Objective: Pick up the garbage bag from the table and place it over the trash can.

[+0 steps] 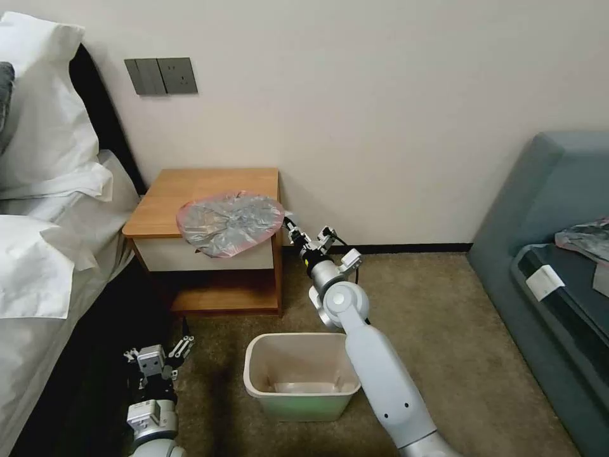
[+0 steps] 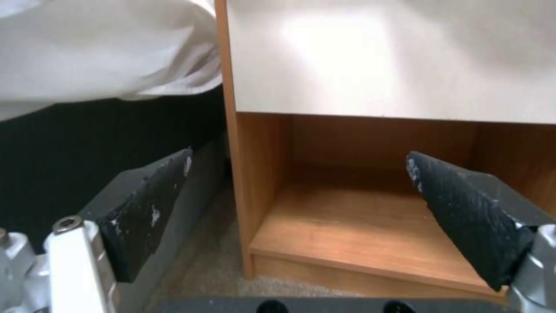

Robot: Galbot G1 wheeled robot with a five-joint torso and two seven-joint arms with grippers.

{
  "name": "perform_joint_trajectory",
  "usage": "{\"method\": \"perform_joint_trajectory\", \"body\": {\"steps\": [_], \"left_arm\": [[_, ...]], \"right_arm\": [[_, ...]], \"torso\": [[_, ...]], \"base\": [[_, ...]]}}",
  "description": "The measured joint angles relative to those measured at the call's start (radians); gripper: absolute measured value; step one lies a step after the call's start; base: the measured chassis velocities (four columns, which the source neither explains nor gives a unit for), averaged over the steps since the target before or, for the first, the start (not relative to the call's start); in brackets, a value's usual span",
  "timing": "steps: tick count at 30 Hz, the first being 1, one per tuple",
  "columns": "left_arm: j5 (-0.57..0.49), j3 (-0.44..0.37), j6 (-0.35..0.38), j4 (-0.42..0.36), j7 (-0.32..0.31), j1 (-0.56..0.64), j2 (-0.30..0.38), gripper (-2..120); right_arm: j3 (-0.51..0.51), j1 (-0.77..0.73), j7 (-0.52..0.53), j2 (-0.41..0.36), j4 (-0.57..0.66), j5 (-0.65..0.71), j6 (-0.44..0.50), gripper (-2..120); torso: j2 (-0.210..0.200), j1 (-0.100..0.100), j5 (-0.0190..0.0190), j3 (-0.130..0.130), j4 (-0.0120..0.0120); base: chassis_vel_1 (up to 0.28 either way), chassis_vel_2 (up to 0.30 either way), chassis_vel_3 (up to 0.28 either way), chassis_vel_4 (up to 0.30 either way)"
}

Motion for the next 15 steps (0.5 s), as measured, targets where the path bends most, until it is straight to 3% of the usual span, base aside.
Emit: {"method": "perform_joint_trajectory", "body": {"steps": [4,15], "left_arm": [[0.0,0.002,-0.001,0.007,-0.004,-0.003,-0.003,98],[-0.035,-0.006,0.004,0.003,-0.009,-0.032,0.012,98]], "right_arm": [[-0.009,-0.037,0.014,0.0,0.053,0.001,0.009,0],[-0.086,-0.249,0.083,-0.001,0.356,-0.009,0.038,0]], "torso": [[0.0,0.0,0.0,0.0,0.0],[0.0,0.0,0.0,0.0,-0.0001]], "base": [[0.0,0.0,0.0,0.0],[0.0,0.0,0.0,0.0]]}}
